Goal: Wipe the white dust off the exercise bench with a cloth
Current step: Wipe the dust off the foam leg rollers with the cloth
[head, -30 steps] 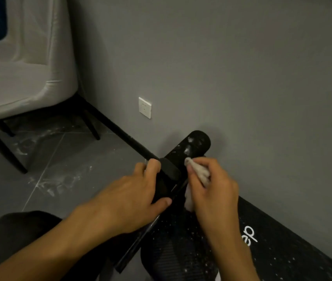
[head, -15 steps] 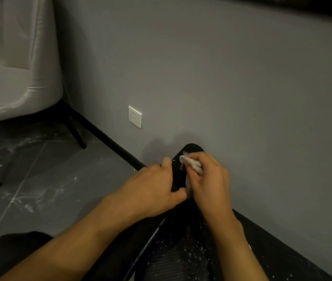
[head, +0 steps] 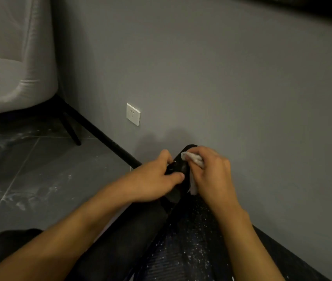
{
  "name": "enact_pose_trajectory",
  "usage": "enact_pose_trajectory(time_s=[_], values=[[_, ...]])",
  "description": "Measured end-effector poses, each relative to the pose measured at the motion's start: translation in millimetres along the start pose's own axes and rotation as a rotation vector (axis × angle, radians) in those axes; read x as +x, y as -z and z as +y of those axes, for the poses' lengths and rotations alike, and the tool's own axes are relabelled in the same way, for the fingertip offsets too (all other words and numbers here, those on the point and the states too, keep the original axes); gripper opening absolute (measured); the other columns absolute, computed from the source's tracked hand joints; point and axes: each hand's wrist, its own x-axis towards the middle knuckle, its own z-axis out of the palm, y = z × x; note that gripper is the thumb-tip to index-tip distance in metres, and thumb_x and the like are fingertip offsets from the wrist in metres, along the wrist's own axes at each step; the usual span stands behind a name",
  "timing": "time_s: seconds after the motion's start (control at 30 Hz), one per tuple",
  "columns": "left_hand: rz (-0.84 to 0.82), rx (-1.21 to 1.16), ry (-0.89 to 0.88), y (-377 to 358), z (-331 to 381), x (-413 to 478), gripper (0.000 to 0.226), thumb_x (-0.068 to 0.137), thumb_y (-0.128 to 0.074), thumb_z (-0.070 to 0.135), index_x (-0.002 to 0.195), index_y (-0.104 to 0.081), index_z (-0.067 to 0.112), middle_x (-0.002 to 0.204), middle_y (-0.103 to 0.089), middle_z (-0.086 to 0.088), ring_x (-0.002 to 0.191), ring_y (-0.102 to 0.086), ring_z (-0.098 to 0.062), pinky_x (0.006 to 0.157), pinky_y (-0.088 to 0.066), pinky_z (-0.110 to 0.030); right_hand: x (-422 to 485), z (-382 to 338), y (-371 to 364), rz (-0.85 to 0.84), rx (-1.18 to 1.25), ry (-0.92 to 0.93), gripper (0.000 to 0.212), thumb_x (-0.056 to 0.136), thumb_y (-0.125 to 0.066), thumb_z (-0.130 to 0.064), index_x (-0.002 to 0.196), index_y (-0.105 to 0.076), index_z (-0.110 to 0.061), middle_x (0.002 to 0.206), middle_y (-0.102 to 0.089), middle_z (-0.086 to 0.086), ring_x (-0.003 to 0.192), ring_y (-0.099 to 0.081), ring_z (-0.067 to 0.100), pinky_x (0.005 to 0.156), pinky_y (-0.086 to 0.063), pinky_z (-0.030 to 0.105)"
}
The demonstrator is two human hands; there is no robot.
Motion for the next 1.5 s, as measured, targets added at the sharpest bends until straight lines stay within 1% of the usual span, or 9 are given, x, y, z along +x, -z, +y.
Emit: enact_pose_trajectory(time_s=[0.17, 0.43, 0.73, 0.83, 0.97, 1.1, 1.17, 1.3, 1.5], values=[[-0.143, -0.278, 0.057, 14.2, -2.8, 10.5, 0.033, 0.096, -0.068, 0.034, 0.114, -0.042, 0.026, 0.104, -0.072, -0.014, 0.09, -0.073, -0.025, 0.087, -0.059, -0.045, -38.2, -6.8, 7.7, -0.048, 0.097, -0.002, 0.012, 0.096, -0.067, -0.018, 0.103, -0.073, -0.026, 0.092, -0.069, -0.015, 0.086, -0.065, 0.002, 0.071, -0.051, 0.015], [0.052, -0.106, -0.051, -1.4, -1.6, 7.9, 0.05, 0.075, -0.083, 0.044, 0.103, -0.042, 0.041, 0.1, -0.069, -0.002, 0.087, -0.07, -0.023, 0.079, -0.061, -0.054, -13.9, 1.1, 1.6, 0.097, 0.077, -0.089, 0.008, 0.095, -0.068, -0.022, 0.101, -0.073, -0.026, 0.091, -0.068, -0.013, 0.085, -0.063, -0.001, 0.07, -0.046, 0.008], [-0.165, -0.248, -0.025, 3.0, -12.6, 10.2, 0.052, 0.082, -0.075, 0.033, 0.115, -0.035, 0.041, 0.09, -0.067, -0.006, 0.076, -0.062, -0.017, 0.081, -0.057, -0.051, -49.2, -9.8, -7.5, 0.044, 0.223, -0.059, 0.019, 0.09, -0.07, -0.021, 0.099, -0.069, -0.038, 0.09, -0.07, -0.02, 0.085, -0.068, -0.002, 0.068, -0.048, 0.007], [-0.167, -0.255, -0.02, 2.5, -11.8, 10.8, 0.051, 0.081, -0.073, 0.032, 0.115, -0.036, 0.041, 0.088, -0.068, -0.008, 0.073, -0.061, -0.018, 0.073, -0.055, -0.046, -29.7, -2.2, -7.5, 0.071, 0.159, -0.056, 0.013, 0.092, -0.072, -0.024, 0.095, -0.069, -0.036, 0.087, -0.069, -0.019, 0.082, -0.066, -0.001, 0.066, -0.047, 0.008], [-0.164, -0.28, -0.003, 3.6, -9.2, 9.9, 0.05, 0.079, -0.073, 0.03, 0.114, -0.038, 0.038, 0.101, -0.074, -0.021, 0.074, -0.066, -0.02, 0.079, -0.059, -0.051, 9.5, 11.6, -6.7, 0.177, 0.065, -0.11, 0.006, 0.095, -0.069, -0.019, 0.091, -0.072, -0.023, 0.081, -0.069, -0.009, 0.077, -0.064, -0.001, 0.064, -0.041, 0.003], [-0.168, -0.267, 0.028, 6.0, -9.0, 11.3, 0.044, 0.091, -0.071, 0.026, 0.119, -0.039, 0.037, 0.094, -0.068, -0.016, 0.071, -0.058, -0.017, 0.055, -0.046, -0.026, -20.8, 3.0, -4.8, 0.098, 0.11, -0.112, 0.007, 0.096, -0.066, -0.022, 0.096, -0.07, -0.028, 0.084, -0.067, -0.012, 0.078, -0.063, -0.002, 0.063, -0.044, 0.007], [-0.183, -0.28, 0.043, 8.2, -9.8, 11.9, 0.043, 0.091, -0.07, 0.028, 0.12, -0.039, 0.038, 0.093, -0.066, -0.012, 0.073, -0.058, -0.017, 0.059, -0.046, -0.027, -45.6, -3.8, -6.4, 0.087, 0.133, -0.102, 0.011, 0.094, -0.068, -0.023, 0.094, -0.068, -0.034, 0.083, -0.067, -0.014, 0.077, -0.064, 0.002, 0.061, -0.046, 0.01], [-0.229, -0.319, 0.055, 10.8, -8.2, 10.0, 0.051, 0.078, -0.072, 0.038, 0.118, -0.041, 0.04, 0.112, -0.07, -0.025, 0.088, -0.068, -0.029, 0.092, -0.055, -0.058, -30.0, 5.2, -8.3, 0.108, 0.101, -0.111, 0.005, 0.095, -0.068, -0.023, 0.095, -0.071, -0.027, 0.086, -0.067, -0.015, 0.08, -0.064, -0.001, 0.065, -0.046, 0.008], [-0.247, -0.396, 0.068, 9.3, -11.0, 9.3, 0.05, 0.091, -0.075, 0.023, 0.124, -0.039, 0.036, 0.117, -0.069, -0.022, 0.101, -0.073, -0.039, 0.09, -0.061, -0.05, 4.5, 16.9, -5.5, 0.156, 0.053, -0.139, 0.005, 0.096, -0.068, -0.02, 0.093, -0.071, -0.019, 0.082, -0.068, -0.004, 0.075, -0.063, 0.005, 0.063, -0.041, 0.003]])
